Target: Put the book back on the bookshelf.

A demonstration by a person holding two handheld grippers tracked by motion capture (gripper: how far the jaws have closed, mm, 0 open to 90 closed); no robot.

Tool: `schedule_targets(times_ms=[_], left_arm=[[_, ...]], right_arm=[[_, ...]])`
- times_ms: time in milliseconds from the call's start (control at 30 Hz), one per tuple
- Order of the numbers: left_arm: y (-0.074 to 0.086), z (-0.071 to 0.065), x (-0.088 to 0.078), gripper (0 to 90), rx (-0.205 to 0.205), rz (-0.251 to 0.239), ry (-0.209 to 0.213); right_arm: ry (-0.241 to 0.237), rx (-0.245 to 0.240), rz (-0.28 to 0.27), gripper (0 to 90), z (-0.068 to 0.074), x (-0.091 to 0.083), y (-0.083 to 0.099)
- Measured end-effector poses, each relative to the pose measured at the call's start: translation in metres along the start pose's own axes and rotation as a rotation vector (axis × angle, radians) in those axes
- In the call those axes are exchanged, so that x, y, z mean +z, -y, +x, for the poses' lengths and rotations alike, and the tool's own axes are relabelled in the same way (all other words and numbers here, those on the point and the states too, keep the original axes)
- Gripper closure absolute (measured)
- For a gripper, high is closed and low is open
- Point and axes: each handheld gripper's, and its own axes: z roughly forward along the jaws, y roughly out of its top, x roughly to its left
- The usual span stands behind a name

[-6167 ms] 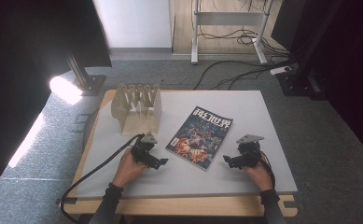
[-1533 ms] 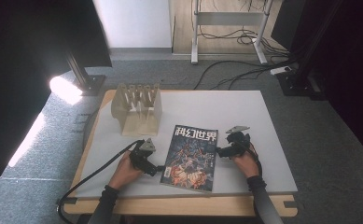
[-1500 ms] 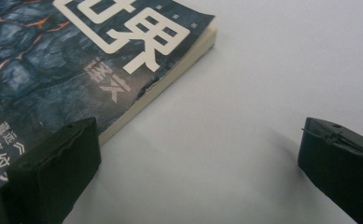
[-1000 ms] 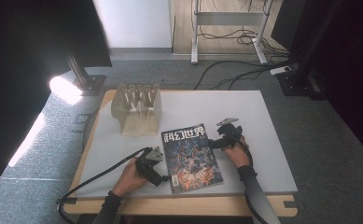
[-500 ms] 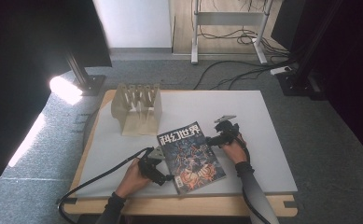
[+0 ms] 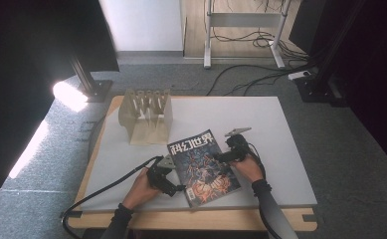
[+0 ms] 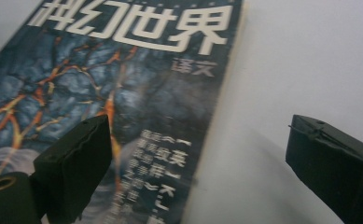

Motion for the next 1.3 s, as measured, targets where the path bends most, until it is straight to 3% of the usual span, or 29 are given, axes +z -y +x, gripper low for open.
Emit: schedule_targets(times_ms=[133,333,367,433,567,667,867,967,1067,1300], left_arm=[[0.000,0.000,0.000,0.0,0.002,0.000,-0.001],[0.001,-0.002,0.000,0.0,0.006,0.003,-0.009],[0.001,-0.002,0.000,0.0,0.004,0.003,-0.010],[0.001,-0.003,0.000,0.0,0.003,0.002,-0.012],[0.001,-0.003,0.000,0.0,0.000,0.002,-0.013],[0.001,-0.002,0.000,0.0,-0.001,0.002,-0.012],[0.001,-0.002,0.000,0.0,-0.003,0.002,-0.011],[0.001,-0.003,0.000,0.0,-0.001,0.002,-0.012],[0.001,-0.003,0.001,0.0,-0.001,0.002,-0.016],[0.001,-0.003,0.001,0.0,-0.002,0.001,-0.017]], right_arm=[[-0.052,0.025,0.010,12.0,0.002,0.006,0.000],[-0.074,0.047,0.014,15.9,0.003,0.010,0.000],[-0.073,0.056,0.008,18.1,0.003,0.010,0.000],[-0.115,0.090,-0.003,24.3,0.003,0.011,-0.002],[-0.082,0.124,0.008,27.0,0.007,0.011,-0.003],[-0.082,0.143,0.011,29.6,0.007,0.007,0.000],[-0.118,0.183,0.022,34.3,0.007,-0.006,0.011],[-0.145,0.213,0.001,36.8,0.004,-0.011,0.012],[-0.167,0.221,-0.014,39.8,0.001,-0.009,0.008],[-0.159,0.239,-0.028,43.4,-0.004,0.004,-0.005]])
